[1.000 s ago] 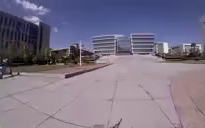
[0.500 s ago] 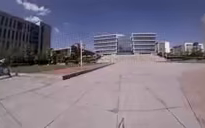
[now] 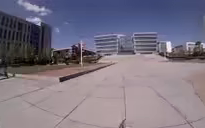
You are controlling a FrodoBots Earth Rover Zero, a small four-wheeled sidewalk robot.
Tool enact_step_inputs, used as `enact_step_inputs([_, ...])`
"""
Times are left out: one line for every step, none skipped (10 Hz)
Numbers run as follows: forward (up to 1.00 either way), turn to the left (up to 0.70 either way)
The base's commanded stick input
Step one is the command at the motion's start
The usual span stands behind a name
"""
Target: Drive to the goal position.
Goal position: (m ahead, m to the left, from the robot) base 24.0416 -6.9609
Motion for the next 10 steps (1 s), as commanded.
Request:
enact_step_inputs([0.7, -0.21])
enact_step_inputs([0.7, -0.04])
enact_step_inputs([0.7, 0.0])
enact_step_inputs([0.7, 0.0])
enact_step_inputs([0.7, 0.0])
enact_step_inputs([0.7, 0.0])
enact_step_inputs([0.7, 0.0])
enact_step_inputs([0.7, 0.0])
enact_step_inputs([0.7, 0.0])
enact_step_inputs([0.7, 0.0])
